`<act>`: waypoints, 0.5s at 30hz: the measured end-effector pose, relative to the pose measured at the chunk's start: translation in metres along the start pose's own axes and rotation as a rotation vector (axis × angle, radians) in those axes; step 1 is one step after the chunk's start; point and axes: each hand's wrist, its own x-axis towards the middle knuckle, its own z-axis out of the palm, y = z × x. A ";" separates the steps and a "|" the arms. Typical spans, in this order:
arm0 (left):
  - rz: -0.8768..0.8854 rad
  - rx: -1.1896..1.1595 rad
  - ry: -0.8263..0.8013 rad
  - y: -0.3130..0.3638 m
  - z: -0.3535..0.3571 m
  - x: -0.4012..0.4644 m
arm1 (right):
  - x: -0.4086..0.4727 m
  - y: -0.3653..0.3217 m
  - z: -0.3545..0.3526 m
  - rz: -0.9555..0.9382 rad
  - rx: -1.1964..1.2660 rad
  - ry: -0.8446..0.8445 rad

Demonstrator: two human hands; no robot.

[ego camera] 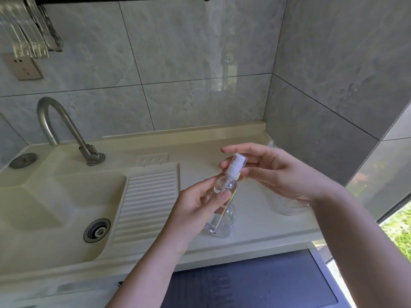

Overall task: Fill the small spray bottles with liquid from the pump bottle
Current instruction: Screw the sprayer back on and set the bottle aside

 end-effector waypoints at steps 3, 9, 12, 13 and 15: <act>-0.014 -0.054 -0.025 0.005 0.002 -0.001 | 0.000 -0.007 -0.001 -0.008 0.051 -0.019; -0.010 -0.076 -0.074 0.009 0.004 -0.003 | -0.004 -0.010 0.001 -0.043 0.181 -0.030; -0.004 -0.100 -0.074 0.008 0.004 -0.001 | -0.004 -0.009 0.007 -0.075 0.155 0.029; -0.007 -0.112 -0.076 0.008 0.005 0.000 | -0.003 -0.009 0.010 -0.088 0.141 0.067; -0.016 -0.133 -0.081 0.008 0.005 0.000 | -0.002 -0.011 0.015 -0.110 0.117 0.131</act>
